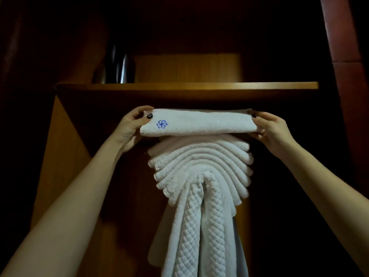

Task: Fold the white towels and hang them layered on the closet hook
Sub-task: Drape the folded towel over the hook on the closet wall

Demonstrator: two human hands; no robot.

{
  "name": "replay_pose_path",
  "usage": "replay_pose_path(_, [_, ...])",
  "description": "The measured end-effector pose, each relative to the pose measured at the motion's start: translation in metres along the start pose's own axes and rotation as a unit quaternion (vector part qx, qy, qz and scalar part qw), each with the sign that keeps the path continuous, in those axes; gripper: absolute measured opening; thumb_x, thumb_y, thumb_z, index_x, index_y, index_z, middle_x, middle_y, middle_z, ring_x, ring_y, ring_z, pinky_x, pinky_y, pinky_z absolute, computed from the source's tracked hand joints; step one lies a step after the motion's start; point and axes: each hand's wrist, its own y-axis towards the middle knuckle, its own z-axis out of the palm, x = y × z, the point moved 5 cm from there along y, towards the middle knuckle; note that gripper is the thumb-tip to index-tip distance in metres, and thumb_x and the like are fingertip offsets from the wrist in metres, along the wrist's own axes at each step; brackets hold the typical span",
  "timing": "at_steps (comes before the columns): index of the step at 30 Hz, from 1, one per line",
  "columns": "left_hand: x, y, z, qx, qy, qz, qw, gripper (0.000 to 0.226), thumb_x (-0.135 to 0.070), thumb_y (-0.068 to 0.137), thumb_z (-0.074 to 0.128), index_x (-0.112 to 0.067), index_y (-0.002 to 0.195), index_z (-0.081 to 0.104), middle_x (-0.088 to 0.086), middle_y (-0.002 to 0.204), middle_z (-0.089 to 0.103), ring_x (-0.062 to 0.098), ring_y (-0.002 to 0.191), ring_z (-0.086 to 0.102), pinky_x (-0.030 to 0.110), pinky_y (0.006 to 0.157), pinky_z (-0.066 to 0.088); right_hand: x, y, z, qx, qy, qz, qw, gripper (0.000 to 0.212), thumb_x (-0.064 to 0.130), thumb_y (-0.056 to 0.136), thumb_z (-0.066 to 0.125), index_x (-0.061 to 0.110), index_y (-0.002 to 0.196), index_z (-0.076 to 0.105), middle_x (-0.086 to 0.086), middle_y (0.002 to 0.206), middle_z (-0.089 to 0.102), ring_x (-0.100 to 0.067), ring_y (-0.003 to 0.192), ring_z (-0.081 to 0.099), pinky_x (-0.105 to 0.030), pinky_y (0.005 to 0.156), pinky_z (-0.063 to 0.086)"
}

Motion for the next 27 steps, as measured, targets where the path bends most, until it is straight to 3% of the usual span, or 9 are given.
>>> replay_pose_path(4, [0.01, 0.012, -0.006, -0.033, -0.022, -0.015, 0.999, 0.015, 0.0, 0.094, 0.054, -0.011, 0.102, 0.06, 0.003, 0.081, 0.074, 0.013, 0.071, 0.071, 0.025, 0.058, 0.058, -0.009, 0.01, 0.006, -0.026, 0.017, 0.026, 0.999, 0.019, -0.002, 0.095, 0.051, 0.001, 0.11, 0.062, -0.01, 0.099, 0.066, -0.02, 0.093, 0.065, -0.029, 0.077, 0.055])
replay_pose_path(10, [0.035, 0.016, -0.014, -0.096, -0.035, -0.044, 0.994, 0.017, 0.006, 0.089, 0.058, -0.003, 0.102, 0.065, 0.013, 0.085, 0.07, 0.018, 0.075, 0.068, 0.027, 0.071, 0.058, -0.033, 0.017, 0.01, -0.044, -0.007, 0.057, 0.997, 0.016, -0.002, 0.094, 0.053, -0.002, 0.106, 0.064, -0.015, 0.093, 0.067, -0.025, 0.083, 0.067, -0.033, 0.073, 0.055])
replay_pose_path(12, [0.048, 0.008, -0.013, -0.092, -0.019, -0.077, 0.993, 0.011, 0.004, 0.087, 0.06, -0.004, 0.091, 0.067, 0.012, 0.078, 0.068, 0.016, 0.064, 0.068, 0.026, 0.06, 0.057, -0.043, 0.011, 0.005, -0.039, -0.061, 0.056, 0.996, 0.01, 0.002, 0.092, 0.058, -0.002, 0.092, 0.067, -0.011, 0.076, 0.066, -0.024, 0.07, 0.063, -0.033, 0.064, 0.05])
replay_pose_path(14, [0.064, 0.0, -0.014, -0.093, 0.001, -0.123, 0.988, 0.004, 0.0, 0.087, 0.064, -0.003, 0.084, 0.065, 0.01, 0.073, 0.062, 0.014, 0.054, 0.063, 0.023, 0.049, 0.052, -0.049, 0.003, 0.002, -0.038, -0.089, 0.051, 0.994, 0.018, 0.006, 0.091, 0.06, 0.005, 0.074, 0.066, -0.004, 0.062, 0.062, -0.018, 0.058, 0.059, -0.029, 0.057, 0.046])
replay_pose_path(17, [0.079, -0.009, -0.016, -0.143, -0.024, -0.165, 0.976, 0.015, -0.009, 0.089, 0.068, -0.004, 0.099, 0.059, 0.006, 0.074, 0.063, 0.014, 0.057, 0.062, 0.025, 0.049, 0.052, -0.045, -0.006, 0.003, -0.039, -0.125, 0.03, 0.991, 0.034, 0.011, 0.093, 0.058, 0.012, 0.059, 0.058, 0.003, 0.051, 0.055, -0.011, 0.05, 0.053, -0.025, 0.052, 0.041])
replay_pose_path(20, [0.066, -0.014, -0.016, -0.178, 0.017, -0.086, 0.98, 0.008, -0.024, 0.095, 0.062, -0.017, 0.097, 0.064, -0.004, 0.083, 0.069, 0.01, 0.076, 0.066, 0.028, 0.068, 0.054, -0.032, -0.014, 0.009, -0.033, -0.273, -0.028, 0.961, 0.048, 0.031, 0.099, 0.051, 0.011, 0.056, 0.043, -0.002, 0.051, 0.043, -0.012, 0.05, 0.04, -0.026, 0.052, 0.032])
replay_pose_path(23, [0.033, -0.017, -0.011, -0.155, 0.167, 0.082, 0.97, 0.018, -0.029, 0.102, 0.048, -0.029, 0.106, 0.065, -0.018, 0.104, 0.066, -0.008, 0.1, 0.061, 0.016, 0.088, 0.048, -0.015, -0.02, 0.019, -0.028, -0.389, -0.141, 0.91, 0.053, 0.039, 0.1, 0.047, 0.009, 0.057, 0.055, -0.007, 0.082, 0.054, -0.012, 0.079, 0.047, -0.028, 0.067, 0.032])
replay_pose_path(25, [0.02, -0.014, 0.011, -0.068, 0.279, 0.155, 0.945, 0.021, -0.019, 0.101, 0.051, -0.026, 0.116, 0.065, -0.015, 0.11, 0.065, -0.013, 0.101, 0.059, 0.009, 0.088, 0.046, -0.002, -0.019, 0.033, 0.001, -0.409, -0.204, 0.89, 0.04, 0.038, 0.099, 0.05, 0.01, 0.081, 0.071, -0.001, 0.103, 0.054, -0.012, 0.095, 0.05, -0.027, 0.08, 0.035])
replay_pose_path(27, [0.02, -0.007, 0.04, 0.032, 0.39, 0.15, 0.908, 0.028, -0.026, 0.097, 0.057, -0.026, 0.125, 0.063, -0.013, 0.12, 0.063, -0.006, 0.11, 0.056, 0.016, 0.097, 0.044, 0.001, -0.015, 0.054, 0.094, -0.431, -0.216, 0.871, 0.036, 0.043, 0.098, 0.049, 0.017, 0.114, 0.069, 0.004, 0.11, 0.058, -0.009, 0.1, 0.053, -0.026, 0.083, 0.038])
